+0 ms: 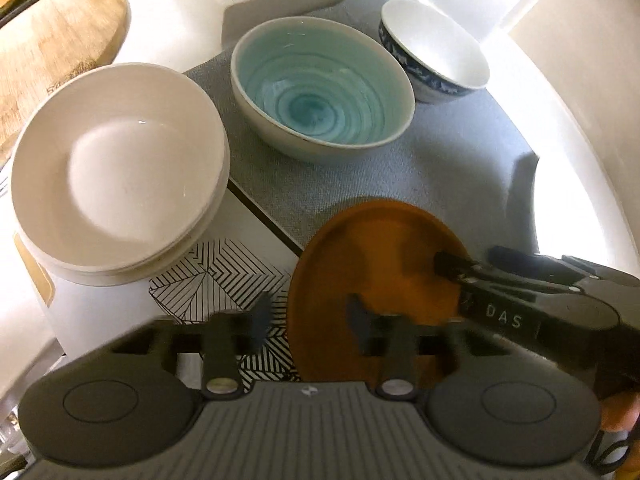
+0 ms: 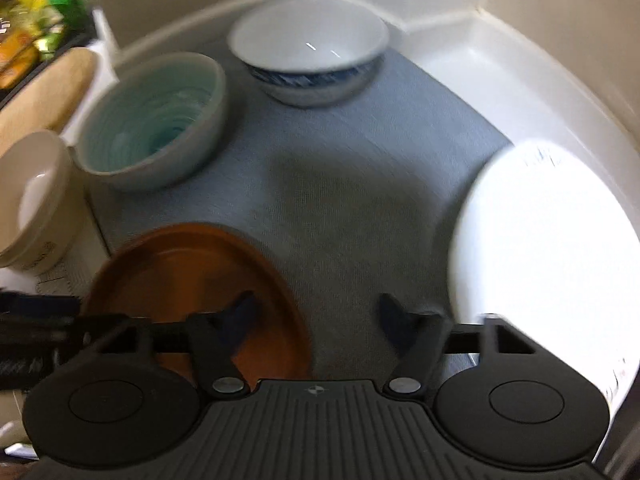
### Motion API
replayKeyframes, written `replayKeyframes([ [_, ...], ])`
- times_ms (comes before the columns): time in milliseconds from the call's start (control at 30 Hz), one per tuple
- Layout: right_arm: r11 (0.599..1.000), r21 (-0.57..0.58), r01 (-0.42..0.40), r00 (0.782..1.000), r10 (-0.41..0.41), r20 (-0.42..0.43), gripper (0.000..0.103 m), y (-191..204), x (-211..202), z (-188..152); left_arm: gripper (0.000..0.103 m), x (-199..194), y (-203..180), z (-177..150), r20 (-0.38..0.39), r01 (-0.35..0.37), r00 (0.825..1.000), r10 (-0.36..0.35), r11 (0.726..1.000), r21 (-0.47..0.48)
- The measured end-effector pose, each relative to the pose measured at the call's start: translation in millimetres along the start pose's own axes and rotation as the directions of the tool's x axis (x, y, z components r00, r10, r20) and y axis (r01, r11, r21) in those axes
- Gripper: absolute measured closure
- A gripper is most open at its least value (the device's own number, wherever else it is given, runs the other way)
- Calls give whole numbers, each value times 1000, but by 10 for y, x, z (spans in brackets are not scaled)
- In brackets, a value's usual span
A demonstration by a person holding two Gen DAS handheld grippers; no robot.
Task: Organize plates and bowls
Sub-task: 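Grasp the terracotta-brown plate rim with the left tool while the right tool grips it too, then lift the brown plate with both tools and carry it over the large floral plate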
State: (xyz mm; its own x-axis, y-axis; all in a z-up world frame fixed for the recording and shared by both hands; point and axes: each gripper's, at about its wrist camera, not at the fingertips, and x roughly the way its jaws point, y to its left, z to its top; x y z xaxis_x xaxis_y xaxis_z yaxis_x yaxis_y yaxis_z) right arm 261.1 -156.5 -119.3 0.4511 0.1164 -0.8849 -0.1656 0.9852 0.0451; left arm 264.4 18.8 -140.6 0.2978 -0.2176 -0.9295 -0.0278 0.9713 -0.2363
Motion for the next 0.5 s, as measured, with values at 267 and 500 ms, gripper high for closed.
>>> replayKeyframes([
  [267, 1000, 1, -4, 997, 4, 82, 87, 107, -242, -45, 94, -96, 50, 5, 43, 35, 999, -34, 999, -14],
  [500, 1000, 9, 3, 991, -4, 135, 87, 84, -521, -7, 94, -292, 63, 0, 82, 58, 995, -58, 998, 3],
])
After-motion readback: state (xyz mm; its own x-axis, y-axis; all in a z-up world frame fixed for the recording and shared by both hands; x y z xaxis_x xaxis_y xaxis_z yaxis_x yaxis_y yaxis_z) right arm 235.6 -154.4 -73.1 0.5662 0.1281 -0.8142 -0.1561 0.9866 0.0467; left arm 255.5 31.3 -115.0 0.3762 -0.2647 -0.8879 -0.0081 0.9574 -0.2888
